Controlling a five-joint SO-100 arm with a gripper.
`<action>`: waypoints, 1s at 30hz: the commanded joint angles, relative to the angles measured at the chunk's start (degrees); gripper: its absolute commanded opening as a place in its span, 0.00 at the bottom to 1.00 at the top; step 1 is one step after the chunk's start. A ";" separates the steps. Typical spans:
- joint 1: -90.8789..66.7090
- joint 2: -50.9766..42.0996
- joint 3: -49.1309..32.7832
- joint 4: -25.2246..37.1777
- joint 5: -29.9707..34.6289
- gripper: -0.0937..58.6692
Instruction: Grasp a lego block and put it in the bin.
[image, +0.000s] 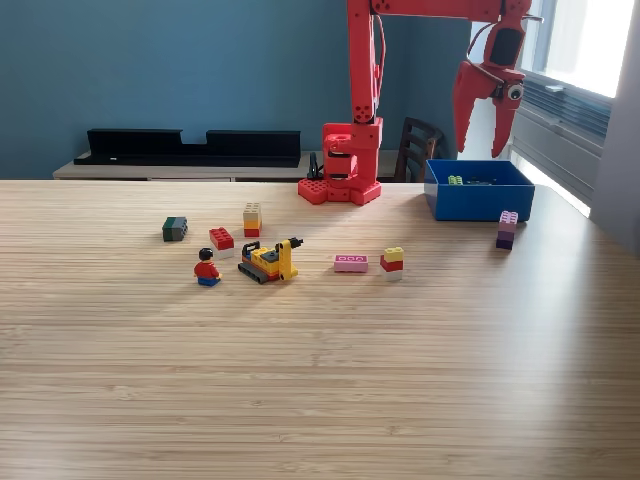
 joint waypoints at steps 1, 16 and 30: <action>3.25 5.27 -3.78 -0.44 1.14 0.04; 41.04 6.24 -14.68 -0.44 6.77 0.00; 69.87 5.54 -13.54 -4.48 2.02 0.00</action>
